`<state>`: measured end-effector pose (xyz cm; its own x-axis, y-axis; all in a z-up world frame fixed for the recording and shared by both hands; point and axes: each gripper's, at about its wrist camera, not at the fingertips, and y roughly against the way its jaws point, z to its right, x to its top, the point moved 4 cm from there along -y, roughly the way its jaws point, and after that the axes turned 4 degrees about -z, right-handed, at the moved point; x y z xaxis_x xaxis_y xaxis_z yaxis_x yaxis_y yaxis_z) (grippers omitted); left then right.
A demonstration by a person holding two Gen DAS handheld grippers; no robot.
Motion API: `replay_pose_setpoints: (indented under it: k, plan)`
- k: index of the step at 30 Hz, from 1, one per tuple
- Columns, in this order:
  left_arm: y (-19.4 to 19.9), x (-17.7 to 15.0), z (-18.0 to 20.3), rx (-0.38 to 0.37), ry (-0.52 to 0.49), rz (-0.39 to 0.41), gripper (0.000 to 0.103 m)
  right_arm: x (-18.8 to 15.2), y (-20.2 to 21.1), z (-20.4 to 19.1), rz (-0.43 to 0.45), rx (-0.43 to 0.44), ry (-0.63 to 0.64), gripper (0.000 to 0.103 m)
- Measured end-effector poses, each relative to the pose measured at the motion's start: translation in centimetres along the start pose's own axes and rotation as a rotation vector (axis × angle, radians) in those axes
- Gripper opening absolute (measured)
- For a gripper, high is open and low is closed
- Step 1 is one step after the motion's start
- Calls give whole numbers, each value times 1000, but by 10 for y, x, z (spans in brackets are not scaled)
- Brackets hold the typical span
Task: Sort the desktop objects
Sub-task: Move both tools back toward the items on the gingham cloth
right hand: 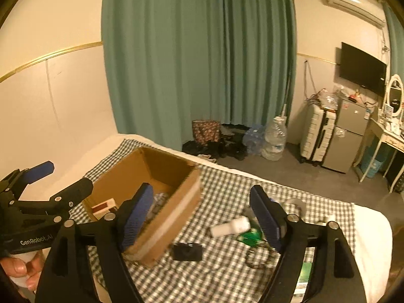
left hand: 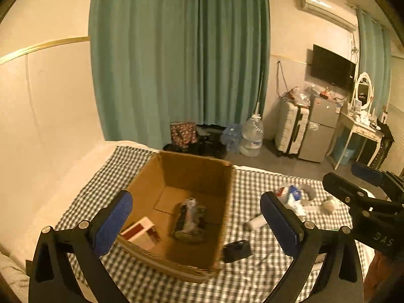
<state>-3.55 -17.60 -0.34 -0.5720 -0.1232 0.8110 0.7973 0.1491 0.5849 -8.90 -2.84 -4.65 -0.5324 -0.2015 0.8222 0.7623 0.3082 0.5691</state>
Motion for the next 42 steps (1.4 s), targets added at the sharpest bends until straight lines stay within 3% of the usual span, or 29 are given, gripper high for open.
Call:
replay_pose_setpoints:
  k: [7,20,25,27,32,39,42]
  plan:
    - [7,0,37,-26,-9,6,103,-5,35,47,32,-47,-58,103]
    - [4,-24,92,-62,-32,1,103,-32,76,115,82,-121,-108,103]
    - [-1,-38,104,69,-51,83,103,-51,68,144,26,-116,-147,103]
    - [-4,-43,111,58,-79,95,103,-58,65,152,17,-117,-161,103]
    - [-27,-60,123,-38,-123,19,103,-71,55,168,0,-125,-193,103]
    - [-61,-81,117,-77,-60,-90,103,-91,28,175,-45,-131,-202,103]
    - [-74,-91,119,-69,-77,-110,103,-102,16,178,-57,-149,-201,103]
